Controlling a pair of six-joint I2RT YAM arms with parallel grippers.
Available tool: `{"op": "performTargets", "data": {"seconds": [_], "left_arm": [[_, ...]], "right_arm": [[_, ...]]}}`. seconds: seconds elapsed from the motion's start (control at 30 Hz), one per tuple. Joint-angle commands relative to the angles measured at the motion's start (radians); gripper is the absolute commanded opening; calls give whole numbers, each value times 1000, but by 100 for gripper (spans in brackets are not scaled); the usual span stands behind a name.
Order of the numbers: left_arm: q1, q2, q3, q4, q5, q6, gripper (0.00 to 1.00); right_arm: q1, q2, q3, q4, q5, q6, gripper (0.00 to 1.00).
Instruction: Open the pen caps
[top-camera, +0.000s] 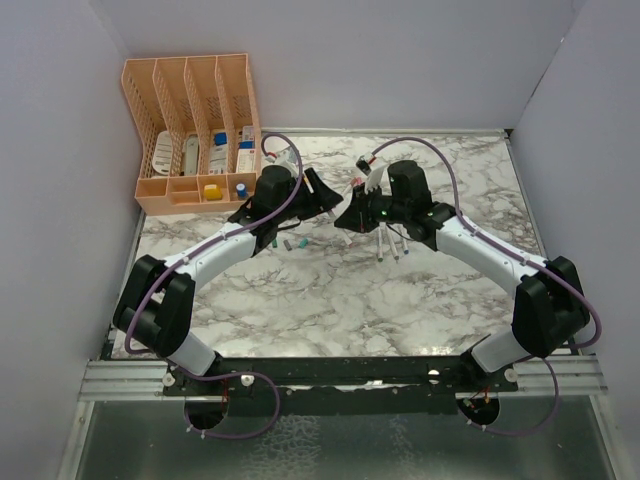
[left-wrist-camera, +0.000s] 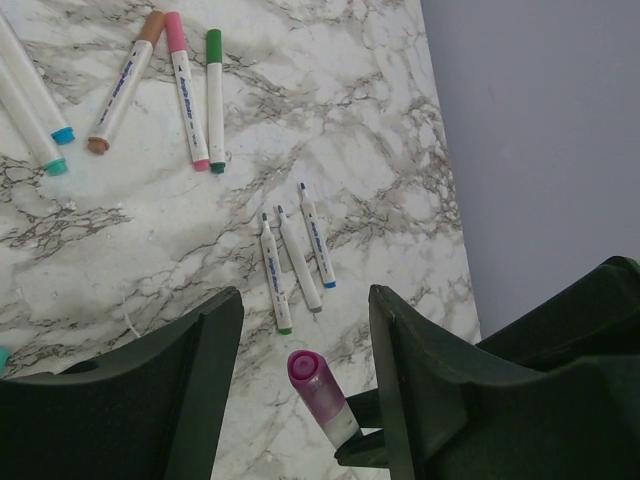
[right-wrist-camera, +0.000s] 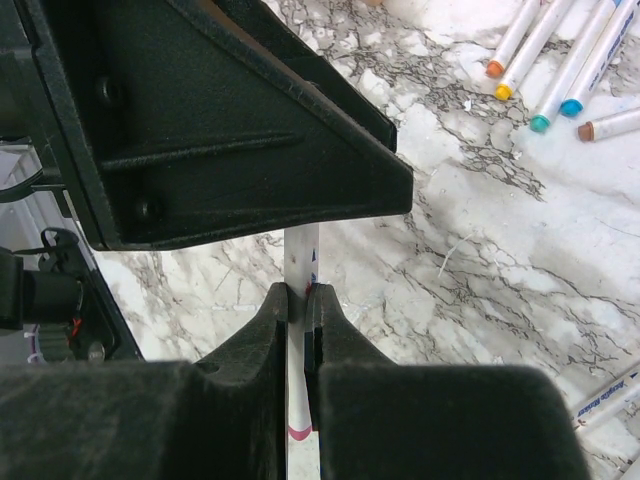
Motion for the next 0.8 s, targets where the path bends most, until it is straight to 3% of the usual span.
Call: {"op": "performTargets", "data": {"seconds": [0.0, 0.3, 0.43, 0.47, 0.5, 0.57, 0.6, 0.7, 0.77], "left_arm": [[-9, 3, 24, 42, 25, -7, 52], [-12, -5, 12, 46, 33, -13, 26], [-13, -9, 8, 46, 37, -16, 0], [-13, -10, 7, 45, 37, -16, 0], [-12, -11, 7, 45, 36, -18, 0], [-12, -16, 5, 44, 29, -22, 0], [-12, -17, 4, 45, 28, -24, 0], [-14, -16, 16, 41, 28, -25, 0], [-14, -14, 22, 38, 31, -24, 0]], "right_arm": [[11, 5, 33, 31, -7, -3, 2], [12, -2, 31, 36, 6, -1, 1], [12, -2, 33, 35, 13, -1, 1], [12, 0, 36, 31, 15, -1, 1], [12, 4, 43, 24, 16, -1, 6], [12, 16, 56, 9, 3, -5, 46], [12, 23, 63, 0, 0, -6, 59], [14, 34, 68, -5, 0, -9, 69], [15, 39, 68, -3, -1, -7, 69]]}}
